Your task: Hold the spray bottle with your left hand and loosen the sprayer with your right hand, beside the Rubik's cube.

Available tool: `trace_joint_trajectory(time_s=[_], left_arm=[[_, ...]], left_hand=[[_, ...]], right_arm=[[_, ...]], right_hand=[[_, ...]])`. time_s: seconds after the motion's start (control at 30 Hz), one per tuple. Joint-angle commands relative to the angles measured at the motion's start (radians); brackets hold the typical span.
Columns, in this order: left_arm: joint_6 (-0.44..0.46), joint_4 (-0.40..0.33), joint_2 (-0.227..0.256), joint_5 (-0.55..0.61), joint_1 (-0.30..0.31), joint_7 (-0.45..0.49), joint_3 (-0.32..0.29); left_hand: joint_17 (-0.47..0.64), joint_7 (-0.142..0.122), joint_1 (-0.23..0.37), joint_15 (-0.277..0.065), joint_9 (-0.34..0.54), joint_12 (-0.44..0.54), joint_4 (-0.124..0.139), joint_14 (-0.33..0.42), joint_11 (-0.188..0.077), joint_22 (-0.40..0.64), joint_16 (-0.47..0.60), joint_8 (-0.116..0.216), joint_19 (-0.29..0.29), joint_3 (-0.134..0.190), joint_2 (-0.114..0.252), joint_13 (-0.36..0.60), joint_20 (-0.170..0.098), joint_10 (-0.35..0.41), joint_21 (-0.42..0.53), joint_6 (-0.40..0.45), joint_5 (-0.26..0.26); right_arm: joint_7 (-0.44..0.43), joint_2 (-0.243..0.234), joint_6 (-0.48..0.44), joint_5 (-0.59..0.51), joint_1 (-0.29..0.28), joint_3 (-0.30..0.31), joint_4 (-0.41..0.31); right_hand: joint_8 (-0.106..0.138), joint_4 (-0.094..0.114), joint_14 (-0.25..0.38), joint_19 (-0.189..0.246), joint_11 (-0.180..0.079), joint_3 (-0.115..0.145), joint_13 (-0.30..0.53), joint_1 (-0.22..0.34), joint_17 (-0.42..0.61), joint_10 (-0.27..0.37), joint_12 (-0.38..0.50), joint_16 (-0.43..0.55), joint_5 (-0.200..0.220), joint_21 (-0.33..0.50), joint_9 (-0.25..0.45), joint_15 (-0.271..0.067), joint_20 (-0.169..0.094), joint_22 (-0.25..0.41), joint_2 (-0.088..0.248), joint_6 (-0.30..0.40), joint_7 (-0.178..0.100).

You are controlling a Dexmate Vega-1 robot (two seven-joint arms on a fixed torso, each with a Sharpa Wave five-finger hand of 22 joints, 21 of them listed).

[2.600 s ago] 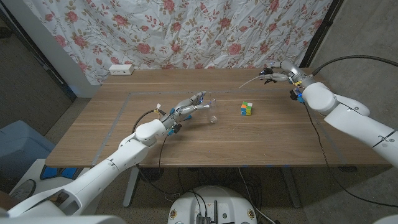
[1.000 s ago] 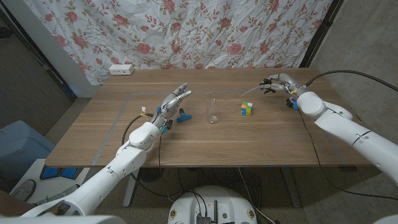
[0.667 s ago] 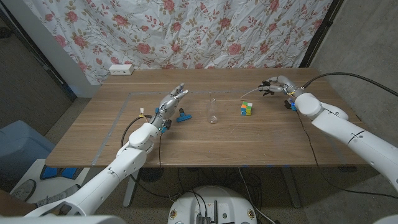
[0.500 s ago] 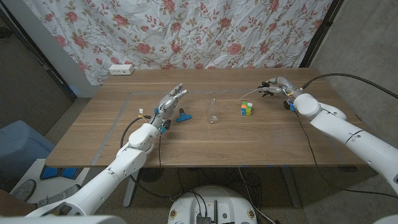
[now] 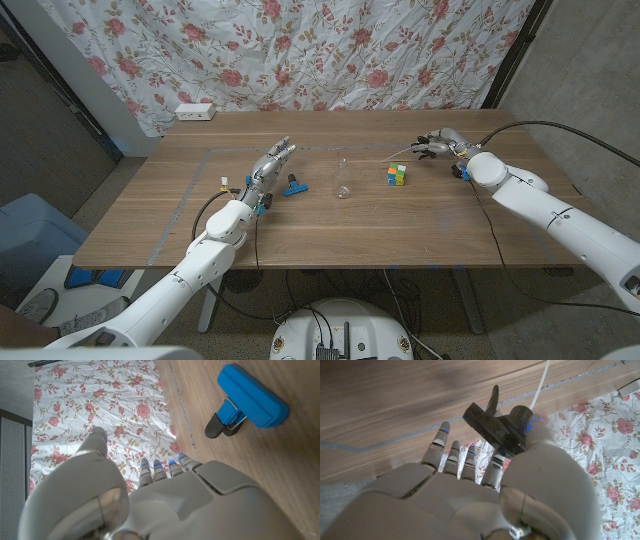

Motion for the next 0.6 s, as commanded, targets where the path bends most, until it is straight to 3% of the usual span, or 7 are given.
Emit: trace_joint_trajectory(time_s=[0.03,0.6], left_arm=[[0.008,0.003,-0.005,-0.008,0.007,0.016,-0.007],[0.016,0.004,-0.002,-0.017,0.011,0.013,-0.010]], left_hand=[[-0.001,0.003,-0.014,0.012,0.002,0.007,0.003,0.015,-0.004,0.004,0.004,0.004,0.012,0.002,0.013,0.003,-0.014,0.021,0.003,0.024,0.000],[-0.001,0.006,-0.036,0.005,0.002,0.006,0.007,0.026,-0.004,0.004,0.002,0.003,0.020,0.001,0.030,0.003,-0.016,0.035,0.001,0.039,-0.002]], right_arm=[[0.009,0.014,-0.005,0.005,0.017,-0.021,0.026],[0.020,0.011,-0.030,0.007,0.024,-0.032,0.015]], right_hand=[[0.001,0.002,-0.002,0.001,-0.003,0.002,0.005,-0.003,0.004,0.006,-0.002,0.002,0.005,-0.003,0.020,0.001,-0.008,0.000,0.008,-0.009,-0.002],[-0.057,-0.001,-0.012,-0.007,0.003,-0.001,0.006,-0.008,0.007,-0.008,-0.008,-0.003,0.000,-0.004,-0.001,0.002,-0.012,0.000,-0.001,-0.136,-0.015]])
